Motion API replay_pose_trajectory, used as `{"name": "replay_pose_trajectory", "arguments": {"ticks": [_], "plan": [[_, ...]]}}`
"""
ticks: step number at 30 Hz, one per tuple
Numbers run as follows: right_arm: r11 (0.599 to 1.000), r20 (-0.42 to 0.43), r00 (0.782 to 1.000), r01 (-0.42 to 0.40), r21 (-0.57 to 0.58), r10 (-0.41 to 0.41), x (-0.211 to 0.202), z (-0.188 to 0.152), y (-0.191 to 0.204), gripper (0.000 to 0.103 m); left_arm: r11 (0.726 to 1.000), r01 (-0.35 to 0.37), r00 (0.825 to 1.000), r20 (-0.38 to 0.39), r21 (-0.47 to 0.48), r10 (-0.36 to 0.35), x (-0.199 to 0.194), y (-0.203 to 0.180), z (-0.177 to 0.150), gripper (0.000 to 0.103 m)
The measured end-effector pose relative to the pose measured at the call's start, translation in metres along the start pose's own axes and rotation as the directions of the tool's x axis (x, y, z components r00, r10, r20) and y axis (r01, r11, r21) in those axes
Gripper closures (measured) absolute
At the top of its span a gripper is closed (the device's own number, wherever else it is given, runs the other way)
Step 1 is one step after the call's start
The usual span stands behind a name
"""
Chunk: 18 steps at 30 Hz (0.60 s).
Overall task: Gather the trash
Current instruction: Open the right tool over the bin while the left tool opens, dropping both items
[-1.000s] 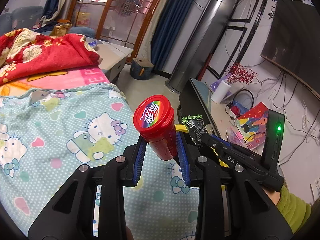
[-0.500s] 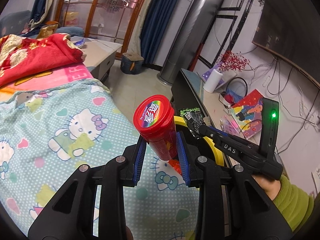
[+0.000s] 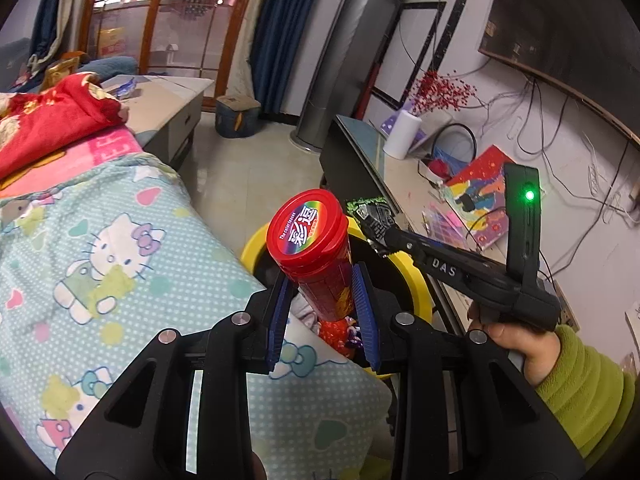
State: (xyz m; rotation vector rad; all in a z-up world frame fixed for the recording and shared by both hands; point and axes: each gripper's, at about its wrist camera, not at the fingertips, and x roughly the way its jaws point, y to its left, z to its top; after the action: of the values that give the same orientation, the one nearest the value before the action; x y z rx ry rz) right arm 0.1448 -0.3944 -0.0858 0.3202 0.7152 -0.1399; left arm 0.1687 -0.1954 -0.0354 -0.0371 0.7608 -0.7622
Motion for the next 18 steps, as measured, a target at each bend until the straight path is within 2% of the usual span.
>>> {"name": "replay_pose_trajectory", "arguments": {"ticks": [18], "plan": [[0.997,-0.060,0.998,0.032,0.066,-0.028,0.008,-0.011,-0.036,0.079,0.995,0.055,0.994,-0.102,0.083,-0.047,0.035,-0.026,-0.021,0.079]]}}
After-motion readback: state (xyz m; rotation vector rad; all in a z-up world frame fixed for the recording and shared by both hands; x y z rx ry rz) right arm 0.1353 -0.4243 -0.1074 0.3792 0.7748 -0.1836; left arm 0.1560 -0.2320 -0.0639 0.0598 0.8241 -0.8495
